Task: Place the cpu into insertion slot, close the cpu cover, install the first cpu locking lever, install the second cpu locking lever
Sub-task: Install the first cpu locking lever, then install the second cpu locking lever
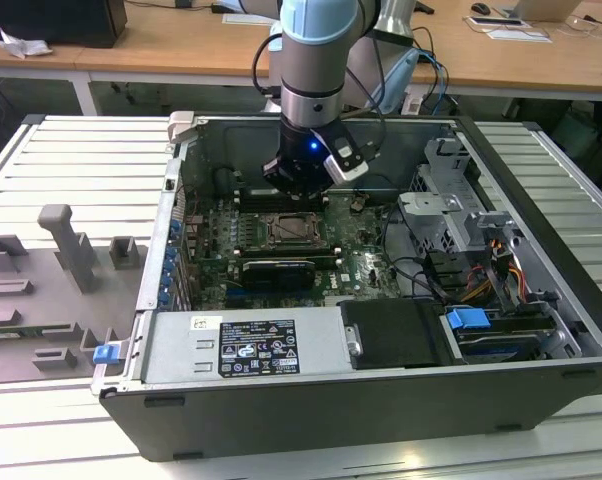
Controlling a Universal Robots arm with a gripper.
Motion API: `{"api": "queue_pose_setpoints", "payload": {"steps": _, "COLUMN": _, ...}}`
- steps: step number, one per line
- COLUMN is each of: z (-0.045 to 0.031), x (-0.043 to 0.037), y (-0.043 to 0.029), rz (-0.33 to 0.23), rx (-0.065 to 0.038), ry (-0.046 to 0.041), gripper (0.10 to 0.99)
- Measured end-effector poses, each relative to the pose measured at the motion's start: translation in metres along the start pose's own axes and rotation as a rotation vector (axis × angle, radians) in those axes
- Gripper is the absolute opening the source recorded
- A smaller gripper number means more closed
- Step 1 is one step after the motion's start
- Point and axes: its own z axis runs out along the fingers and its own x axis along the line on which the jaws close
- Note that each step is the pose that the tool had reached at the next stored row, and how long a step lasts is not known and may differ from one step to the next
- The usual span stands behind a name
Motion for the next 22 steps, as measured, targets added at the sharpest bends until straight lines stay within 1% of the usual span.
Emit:
{"api": "queue_pose_setpoints", "payload": {"steps": 13, "z": -0.0005, "x": 0.0004, "y": -0.0048, "rz": 0.000, "rx": 0.000, "ry": -0.0003, "gripper": 0.106}}
{"api": "queue_pose_setpoints", "payload": {"steps": 16, "z": -0.0015, "x": 0.0004, "y": -0.0049, "rz": 0.000, "rx": 0.000, "ry": -0.0001, "gripper": 0.106}}
{"api": "queue_pose_setpoints", "payload": {"steps": 18, "z": -0.0089, "x": 0.0001, "y": -0.0042, "rz": 0.000, "rx": 0.000, "ry": -0.0003, "gripper": 0.106}}
{"api": "queue_pose_setpoints", "payload": {"steps": 19, "z": -0.0157, "x": -0.0001, "y": -0.0035, "rz": 0.000, "rx": 0.000, "ry": -0.0003, "gripper": 0.106}}
{"api": "queue_pose_setpoints", "payload": {"steps": 20, "z": -0.0205, "x": -0.0003, "y": -0.0030, "rz": 0.000, "rx": 0.000, "ry": -0.0004, "gripper": 0.106}}
{"api": "queue_pose_setpoints", "payload": {"steps": 22, "z": -0.0356, "x": -0.0009, "y": -0.0017, "rz": 0.000, "rx": 0.000, "ry": -0.0002, "gripper": 0.106}}
